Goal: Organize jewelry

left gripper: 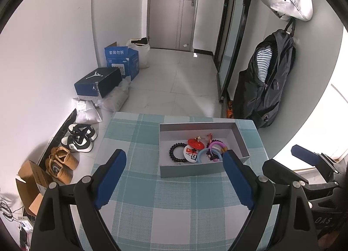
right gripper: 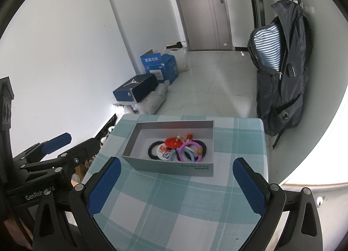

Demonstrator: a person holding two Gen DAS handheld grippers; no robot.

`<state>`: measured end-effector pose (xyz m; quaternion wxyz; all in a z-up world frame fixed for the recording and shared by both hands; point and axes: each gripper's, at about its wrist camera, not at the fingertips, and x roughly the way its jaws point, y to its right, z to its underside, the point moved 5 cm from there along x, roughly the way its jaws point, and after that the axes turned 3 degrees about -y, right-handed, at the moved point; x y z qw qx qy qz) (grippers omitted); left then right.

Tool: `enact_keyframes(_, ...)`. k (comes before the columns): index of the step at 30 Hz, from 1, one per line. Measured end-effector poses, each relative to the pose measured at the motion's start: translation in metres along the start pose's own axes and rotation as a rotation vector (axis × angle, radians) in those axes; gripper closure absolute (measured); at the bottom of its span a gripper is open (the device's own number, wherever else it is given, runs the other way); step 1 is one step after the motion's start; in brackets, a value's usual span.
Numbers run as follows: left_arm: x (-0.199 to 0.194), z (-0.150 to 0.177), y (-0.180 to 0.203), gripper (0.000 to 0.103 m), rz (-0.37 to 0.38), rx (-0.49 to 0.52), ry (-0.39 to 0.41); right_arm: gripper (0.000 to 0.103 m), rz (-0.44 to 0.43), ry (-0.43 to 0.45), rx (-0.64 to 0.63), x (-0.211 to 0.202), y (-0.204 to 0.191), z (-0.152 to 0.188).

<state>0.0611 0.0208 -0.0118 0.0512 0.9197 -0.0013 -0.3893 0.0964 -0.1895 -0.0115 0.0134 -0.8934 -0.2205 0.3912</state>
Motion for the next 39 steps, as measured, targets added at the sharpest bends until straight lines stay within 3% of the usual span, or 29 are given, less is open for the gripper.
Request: enact_keyframes(39, 0.0017, 0.0002, -0.0034, 0.015, 0.014, -0.025, -0.018, 0.000, 0.018, -0.001, 0.020, 0.0016, 0.0047, 0.0002)
